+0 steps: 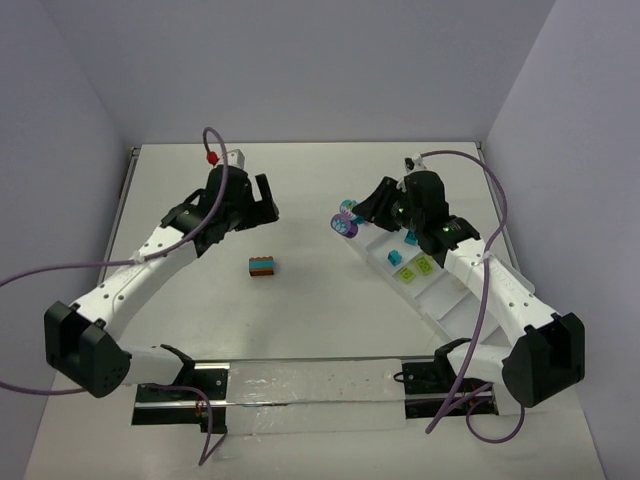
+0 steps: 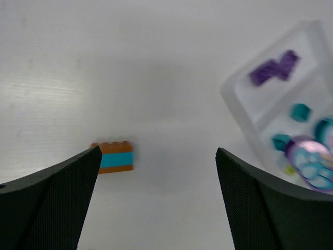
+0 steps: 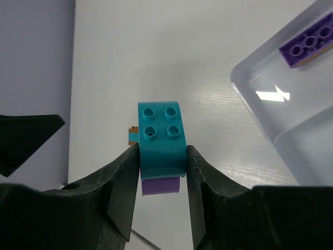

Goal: Sort the legos into containers by color

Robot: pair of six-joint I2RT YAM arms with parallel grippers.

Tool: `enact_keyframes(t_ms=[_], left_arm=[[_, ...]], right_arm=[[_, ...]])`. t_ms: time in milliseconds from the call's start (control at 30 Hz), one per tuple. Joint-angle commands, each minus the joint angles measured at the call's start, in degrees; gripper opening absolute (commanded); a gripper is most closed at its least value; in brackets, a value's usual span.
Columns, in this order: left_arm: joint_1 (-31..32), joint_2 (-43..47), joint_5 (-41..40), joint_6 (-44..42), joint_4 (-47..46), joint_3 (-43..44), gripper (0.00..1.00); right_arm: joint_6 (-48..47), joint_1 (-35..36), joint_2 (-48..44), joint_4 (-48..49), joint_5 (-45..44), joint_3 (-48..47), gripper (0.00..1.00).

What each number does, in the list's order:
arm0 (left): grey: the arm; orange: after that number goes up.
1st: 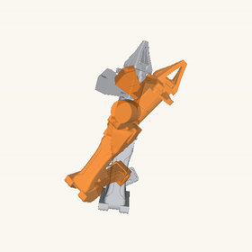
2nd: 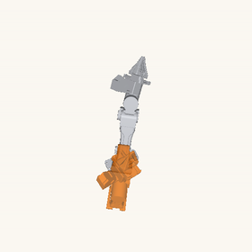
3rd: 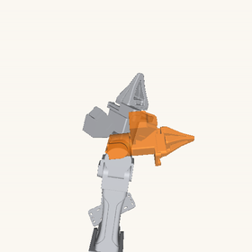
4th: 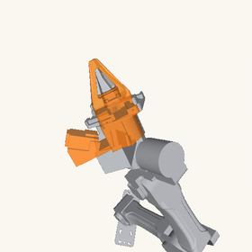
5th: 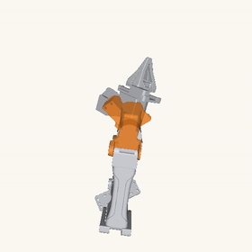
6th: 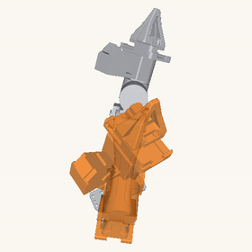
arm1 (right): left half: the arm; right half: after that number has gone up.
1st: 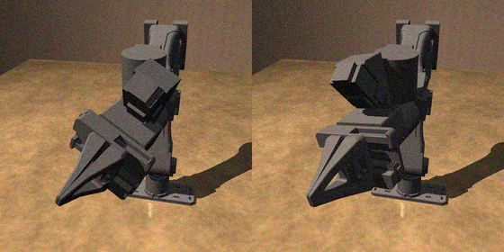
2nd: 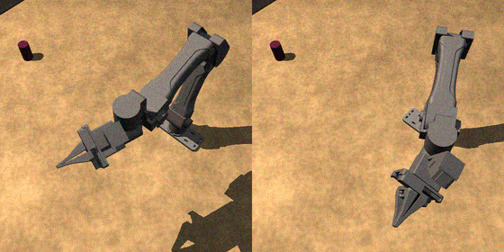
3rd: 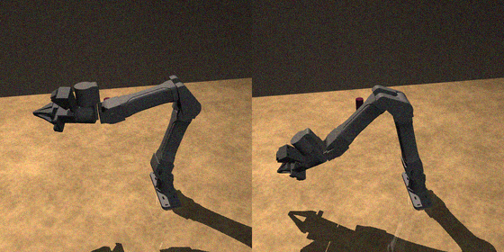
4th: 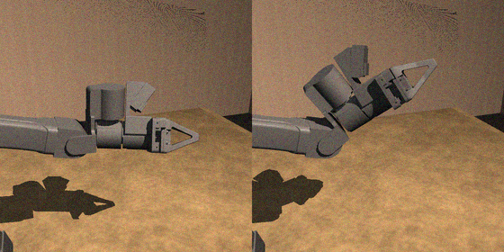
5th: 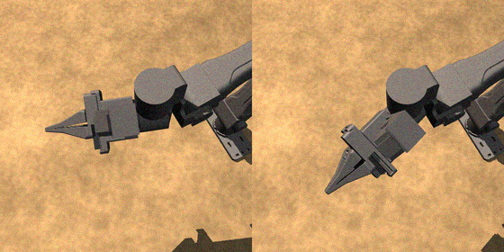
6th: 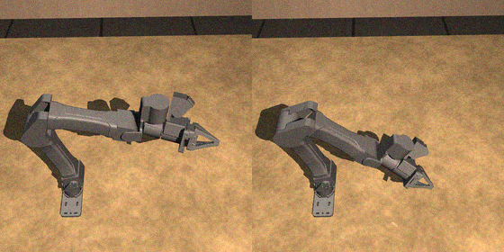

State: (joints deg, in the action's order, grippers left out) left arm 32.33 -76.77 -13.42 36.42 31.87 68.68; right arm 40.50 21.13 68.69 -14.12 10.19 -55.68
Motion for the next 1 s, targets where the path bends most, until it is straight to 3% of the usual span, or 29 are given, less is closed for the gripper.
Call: enact_keyframes(t_ms=[0,267,500,967], left_arm=[[-1.2,6.4,25.7,-0.7,-21.4,-8.7,0.96],[-1.8,6.8,42.8,2.4,-39.6,-17.6,0.97],[-2.0,7.4,52.9,4.6,-48.2,-21.7,0.96],[-1.9,0.2,60.7,11.6,-61.2,-22.6,0.75]], right_arm=[[1.3,-0.9,-1.3,9.1,11.6,0.6,0.00],[5.0,-1.0,2.7,19.6,27.4,1.7,0.00],[4.9,-1.0,2.8,20.7,29.2,2.1,0.00],[6.6,-0.9,5.0,25.0,35.8,2.3,0.00]])
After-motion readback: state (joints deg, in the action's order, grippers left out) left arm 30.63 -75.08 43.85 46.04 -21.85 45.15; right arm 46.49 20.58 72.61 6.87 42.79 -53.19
